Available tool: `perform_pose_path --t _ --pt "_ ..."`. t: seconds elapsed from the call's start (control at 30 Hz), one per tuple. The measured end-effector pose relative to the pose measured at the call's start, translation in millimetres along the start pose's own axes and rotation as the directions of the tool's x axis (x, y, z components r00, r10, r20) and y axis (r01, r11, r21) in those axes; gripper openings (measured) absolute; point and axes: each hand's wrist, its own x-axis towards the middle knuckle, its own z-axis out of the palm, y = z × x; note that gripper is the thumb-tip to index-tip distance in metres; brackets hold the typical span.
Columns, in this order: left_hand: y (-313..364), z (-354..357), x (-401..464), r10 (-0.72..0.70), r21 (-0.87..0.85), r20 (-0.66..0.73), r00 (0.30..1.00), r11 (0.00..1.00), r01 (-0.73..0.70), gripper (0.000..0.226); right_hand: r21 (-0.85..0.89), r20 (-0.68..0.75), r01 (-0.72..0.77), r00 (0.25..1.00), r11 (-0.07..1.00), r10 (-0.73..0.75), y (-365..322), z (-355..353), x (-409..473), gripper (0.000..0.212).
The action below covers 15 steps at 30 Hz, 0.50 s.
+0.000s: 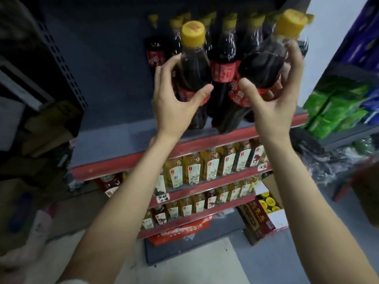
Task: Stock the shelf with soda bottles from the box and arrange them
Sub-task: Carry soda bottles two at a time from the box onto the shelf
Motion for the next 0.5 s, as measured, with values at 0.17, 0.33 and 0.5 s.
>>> perform_pose_path --t 0.17,0.33,0.5 --pt "-18 39 21 -0.112 0.124 -0.037 0.993 0.986 0.115 0.063 -0.053 0.086 0.045 0.995 0.998 -0.04 42 5 41 0.074" --pt "-34 56 31 -0.193 0.185 -0.083 0.978 0.961 0.206 0.064 -0.102 0.121 0.038 0.992 0.994 -0.025 63 11 52 0.073" --pt "-40 69 40 -0.235 0.246 -0.08 0.969 0.937 0.248 0.07 -0.133 0.121 -0.003 0.992 0.991 0.019 77 11 60 0.072"
